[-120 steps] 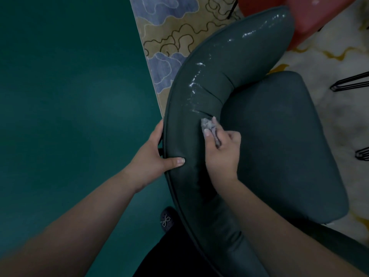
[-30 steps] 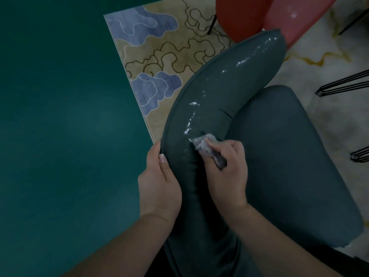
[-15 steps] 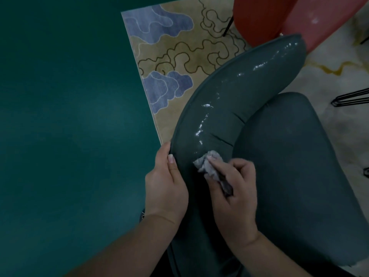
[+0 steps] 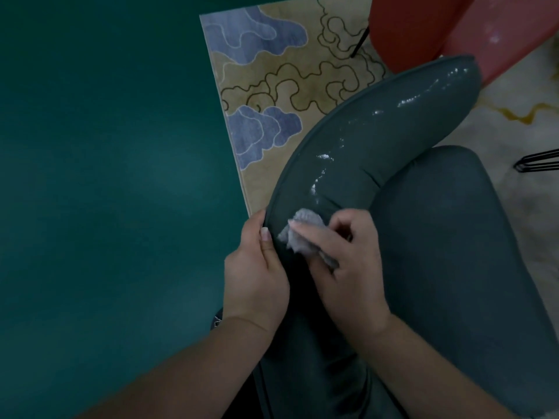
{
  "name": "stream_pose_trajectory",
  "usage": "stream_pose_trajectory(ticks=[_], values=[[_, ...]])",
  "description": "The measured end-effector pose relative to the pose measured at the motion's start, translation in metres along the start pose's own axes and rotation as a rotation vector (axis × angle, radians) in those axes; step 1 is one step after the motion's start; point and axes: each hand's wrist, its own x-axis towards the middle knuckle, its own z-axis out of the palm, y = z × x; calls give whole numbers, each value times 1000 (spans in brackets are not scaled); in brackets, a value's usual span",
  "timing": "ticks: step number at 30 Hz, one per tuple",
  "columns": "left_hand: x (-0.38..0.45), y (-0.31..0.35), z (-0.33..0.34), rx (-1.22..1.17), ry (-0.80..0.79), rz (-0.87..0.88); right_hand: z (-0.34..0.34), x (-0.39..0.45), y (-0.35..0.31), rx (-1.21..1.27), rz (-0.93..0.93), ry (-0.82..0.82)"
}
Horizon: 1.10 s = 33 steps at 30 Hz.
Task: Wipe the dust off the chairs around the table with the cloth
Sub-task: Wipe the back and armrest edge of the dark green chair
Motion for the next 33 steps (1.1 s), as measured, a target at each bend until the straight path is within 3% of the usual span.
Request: stream_pose_trajectory(ticks=[4,7,10,18,22,28,33], values=[[-2,1,-2,41,-23,-7,9,53,5,-131,66,73],[-2,3,-1,73,-64,9,10,43,5,-121,109,112],[-2,4,-2,85,-89,16,4,13,3,-53,75,56],[-1,7,-1,165,-190,73,11,63,18,-174,72,42],[-1,7,-3,182,-196,78,2,30,16,-64,56,56],[0,9,-4,175,-196,55,8,84,22,-242,46,30],[-1,9,-4,187,-194,55,3,53,13,-169,50,2]])
